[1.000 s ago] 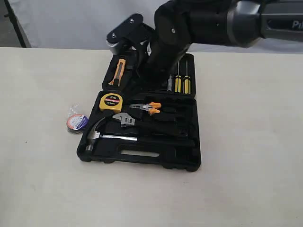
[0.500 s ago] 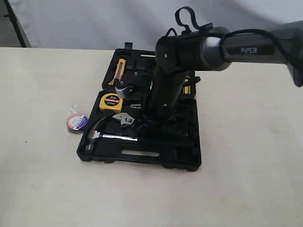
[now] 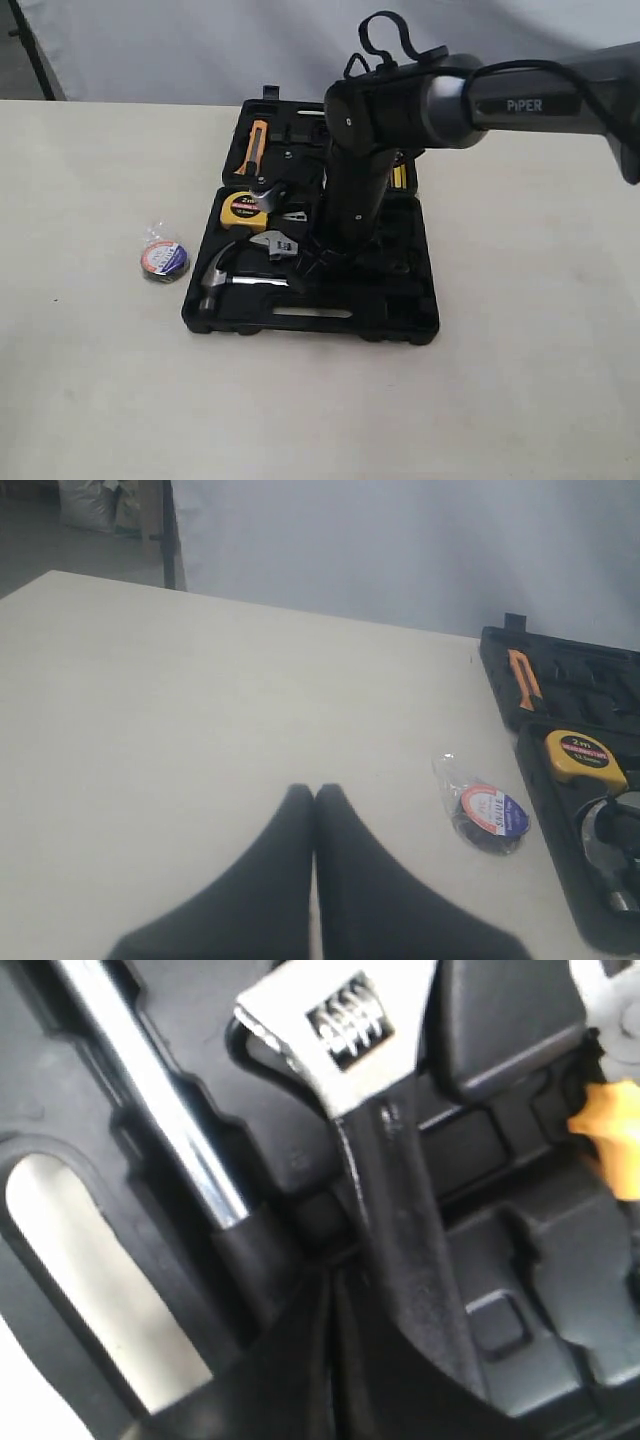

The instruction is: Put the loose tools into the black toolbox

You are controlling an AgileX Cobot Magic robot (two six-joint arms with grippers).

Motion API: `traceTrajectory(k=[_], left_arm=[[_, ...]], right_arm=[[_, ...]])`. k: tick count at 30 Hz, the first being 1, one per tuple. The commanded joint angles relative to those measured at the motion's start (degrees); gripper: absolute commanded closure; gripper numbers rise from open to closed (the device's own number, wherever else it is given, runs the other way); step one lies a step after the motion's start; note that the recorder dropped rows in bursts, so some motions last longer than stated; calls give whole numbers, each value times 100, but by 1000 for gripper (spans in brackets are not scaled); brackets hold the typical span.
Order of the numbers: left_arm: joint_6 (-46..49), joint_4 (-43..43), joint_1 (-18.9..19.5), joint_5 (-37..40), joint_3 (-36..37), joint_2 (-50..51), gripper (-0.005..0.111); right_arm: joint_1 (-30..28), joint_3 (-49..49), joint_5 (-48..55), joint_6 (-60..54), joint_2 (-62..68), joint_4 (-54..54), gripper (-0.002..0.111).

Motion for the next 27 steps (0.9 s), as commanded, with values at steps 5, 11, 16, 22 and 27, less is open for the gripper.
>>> traceTrajectory(k=[5, 11, 16, 22, 27], left_arm=[[-59, -78, 19, -97, 53, -46, 105], [-59, -78, 19, -97, 53, -46, 105], [-59, -78, 19, -97, 53, -46, 105], [-59, -78, 19, -97, 53, -46, 105], [-59, -78, 19, -97, 53, -46, 105]], right_arm=[[-47, 38, -414, -124, -44, 242, 109], [141, 38, -388, -466, 277, 666, 109], [265, 38, -67, -841, 343, 719, 109], [417, 38, 311, -1255, 343, 766, 109], [465, 38, 909, -1585, 343, 777, 109]])
